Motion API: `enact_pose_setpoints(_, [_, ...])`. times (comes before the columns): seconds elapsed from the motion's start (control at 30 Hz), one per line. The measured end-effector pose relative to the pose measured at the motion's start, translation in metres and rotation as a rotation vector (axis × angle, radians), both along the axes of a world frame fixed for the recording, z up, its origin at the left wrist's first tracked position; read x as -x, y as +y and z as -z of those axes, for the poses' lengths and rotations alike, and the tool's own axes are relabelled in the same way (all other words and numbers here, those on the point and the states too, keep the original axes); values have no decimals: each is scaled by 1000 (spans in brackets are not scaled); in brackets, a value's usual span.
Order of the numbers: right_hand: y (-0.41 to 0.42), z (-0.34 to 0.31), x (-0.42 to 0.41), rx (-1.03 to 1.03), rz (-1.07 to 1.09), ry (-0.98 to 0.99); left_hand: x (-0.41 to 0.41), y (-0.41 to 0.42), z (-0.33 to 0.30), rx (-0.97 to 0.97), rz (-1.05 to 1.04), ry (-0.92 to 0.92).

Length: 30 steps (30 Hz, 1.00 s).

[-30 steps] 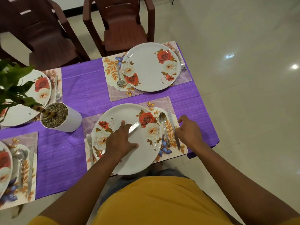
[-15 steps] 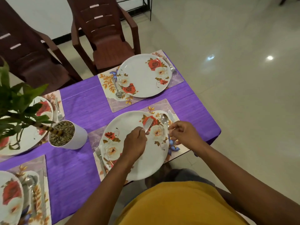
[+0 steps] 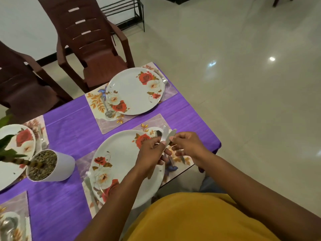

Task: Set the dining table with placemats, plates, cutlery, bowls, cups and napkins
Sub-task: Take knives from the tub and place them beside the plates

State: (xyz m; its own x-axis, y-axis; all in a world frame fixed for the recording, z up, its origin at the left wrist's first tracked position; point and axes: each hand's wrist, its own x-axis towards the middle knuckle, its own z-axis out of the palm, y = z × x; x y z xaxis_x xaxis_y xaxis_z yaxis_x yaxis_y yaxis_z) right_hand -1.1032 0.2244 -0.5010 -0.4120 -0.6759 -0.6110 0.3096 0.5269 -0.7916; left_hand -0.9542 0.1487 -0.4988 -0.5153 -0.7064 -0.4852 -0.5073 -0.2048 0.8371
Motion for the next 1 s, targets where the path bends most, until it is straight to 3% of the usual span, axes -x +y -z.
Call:
enact_pose_setpoints(0.1, [-1, 3, 46, 31, 38, -110, 38, 2, -4, -90, -60, 32])
enact_pose_setpoints(0.37, [12, 5, 217, -1, 149, -269, 177, 23, 18, -101, -178, -45])
enact_pose_setpoints(0.5, [37, 5, 303, 3, 106, -347, 256, 47, 26, -145, -243, -47])
enact_pose_setpoints(0.73, [65, -3, 402, -36, -15, -320, 364, 63, 20, -218, -323, 11])
enact_pose_setpoints(1.0, [63, -9, 465, -47, -2, -243, 439, 48, 13, -216, -297, 51])
